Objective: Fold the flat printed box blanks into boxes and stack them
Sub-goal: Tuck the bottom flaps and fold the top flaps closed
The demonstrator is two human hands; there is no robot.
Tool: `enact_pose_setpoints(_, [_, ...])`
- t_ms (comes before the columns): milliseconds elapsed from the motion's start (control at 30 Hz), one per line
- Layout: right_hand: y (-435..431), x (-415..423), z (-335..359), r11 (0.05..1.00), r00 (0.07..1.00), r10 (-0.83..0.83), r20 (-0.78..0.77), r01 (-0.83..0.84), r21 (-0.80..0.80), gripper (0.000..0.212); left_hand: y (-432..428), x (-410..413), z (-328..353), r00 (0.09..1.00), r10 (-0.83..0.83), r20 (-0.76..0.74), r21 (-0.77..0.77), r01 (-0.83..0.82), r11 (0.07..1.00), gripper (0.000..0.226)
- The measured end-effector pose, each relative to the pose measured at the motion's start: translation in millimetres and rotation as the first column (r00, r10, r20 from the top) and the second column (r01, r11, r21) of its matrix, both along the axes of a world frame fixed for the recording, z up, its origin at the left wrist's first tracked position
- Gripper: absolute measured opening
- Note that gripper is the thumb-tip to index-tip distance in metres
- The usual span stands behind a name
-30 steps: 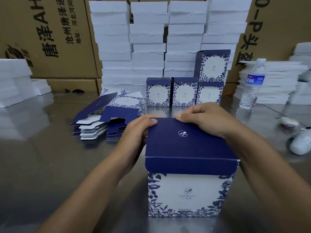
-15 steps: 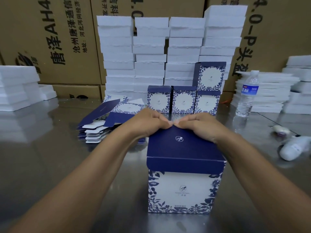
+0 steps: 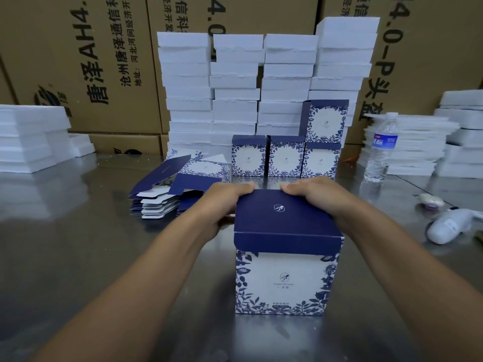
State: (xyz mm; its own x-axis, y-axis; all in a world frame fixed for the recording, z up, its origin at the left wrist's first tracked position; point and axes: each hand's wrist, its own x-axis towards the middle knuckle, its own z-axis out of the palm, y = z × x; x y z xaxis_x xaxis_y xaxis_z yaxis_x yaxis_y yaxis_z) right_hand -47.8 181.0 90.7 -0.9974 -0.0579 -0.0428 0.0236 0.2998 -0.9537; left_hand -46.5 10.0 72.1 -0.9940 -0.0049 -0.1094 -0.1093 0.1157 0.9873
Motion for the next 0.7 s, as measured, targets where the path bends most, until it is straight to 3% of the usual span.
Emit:
enact_pose_setpoints(267, [7, 2, -6, 0.980, 0.982, -0.191, -0.002, 0.190, -0.063, 0.037, 4, -2, -5, 0.997, 0.028, -0.075, 0.063, -0.023, 0.998, 0.021])
enact_pose_setpoints(367, [10, 2, -9, 0.972, 0.981, -0.195, 0.005, 0.194, -0.134, 0.029, 6, 0, -7, 0.994, 0.063, -0.094, 0.095, -0.054, 0.994, 0.020])
enact_pose_setpoints(600, [6, 4, -10, 0.955, 0.972, -0.236, 0.020, 0.235, -0.182, 0.040, 6, 1, -11, 0.970, 0.182, -0.158, 0.095, -0.169, 0.981, 0.037])
enact_pose_setpoints(700, [5, 6, -13, 0.924, 0.959, -0.278, 0.055, 0.283, -0.258, 0.027, 7, 1, -10, 0.970, 0.183, -0.160, 0.089, -0.171, 0.981, 0.040])
